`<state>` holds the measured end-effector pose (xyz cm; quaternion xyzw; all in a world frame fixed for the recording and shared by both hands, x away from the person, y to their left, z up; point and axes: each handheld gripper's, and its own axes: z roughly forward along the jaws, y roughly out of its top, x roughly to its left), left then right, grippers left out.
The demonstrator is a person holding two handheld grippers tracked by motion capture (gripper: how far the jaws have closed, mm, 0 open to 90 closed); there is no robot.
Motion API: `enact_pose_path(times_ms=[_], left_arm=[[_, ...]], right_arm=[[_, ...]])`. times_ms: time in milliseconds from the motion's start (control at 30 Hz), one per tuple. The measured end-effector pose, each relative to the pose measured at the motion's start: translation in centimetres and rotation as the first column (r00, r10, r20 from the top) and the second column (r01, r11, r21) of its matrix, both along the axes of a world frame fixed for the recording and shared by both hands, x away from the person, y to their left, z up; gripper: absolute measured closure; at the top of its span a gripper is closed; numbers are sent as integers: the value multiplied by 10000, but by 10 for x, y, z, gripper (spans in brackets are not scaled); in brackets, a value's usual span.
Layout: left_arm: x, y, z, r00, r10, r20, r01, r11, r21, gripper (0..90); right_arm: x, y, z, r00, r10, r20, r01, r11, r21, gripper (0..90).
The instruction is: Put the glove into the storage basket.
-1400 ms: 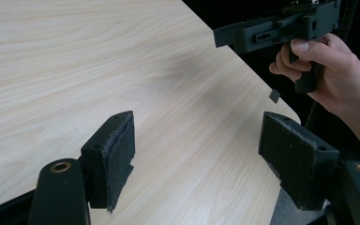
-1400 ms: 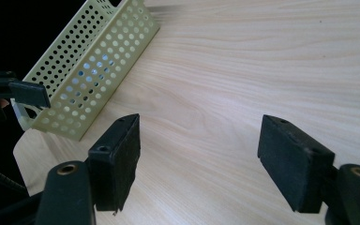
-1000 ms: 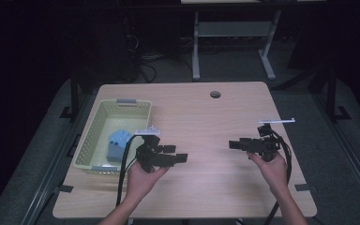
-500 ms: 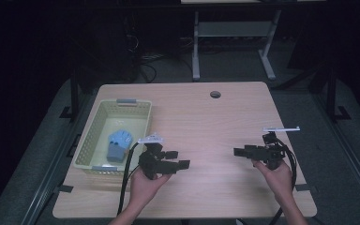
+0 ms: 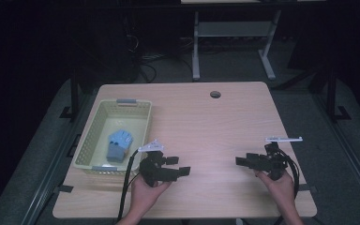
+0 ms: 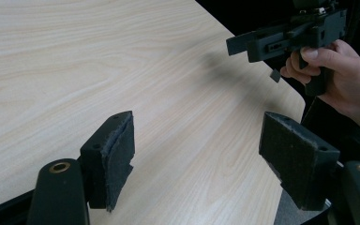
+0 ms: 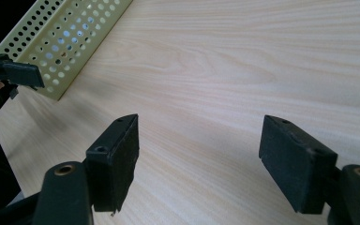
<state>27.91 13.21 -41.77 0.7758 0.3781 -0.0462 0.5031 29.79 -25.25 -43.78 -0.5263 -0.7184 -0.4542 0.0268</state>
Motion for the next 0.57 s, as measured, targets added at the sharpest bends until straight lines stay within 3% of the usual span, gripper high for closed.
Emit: enact_pose_path(times_ms=[400,567], left_arm=[[-8,-5,-11,9997,-109,223,110,9999,-29,267],[-16,-7,-15,9974,-305,646,299,9995,103,267]], right_arm=[[-14,0,-10,9996,39,262,-39,10000,26,265],[-20,2,-15,9993,269,249,-279,9988,400,259]])
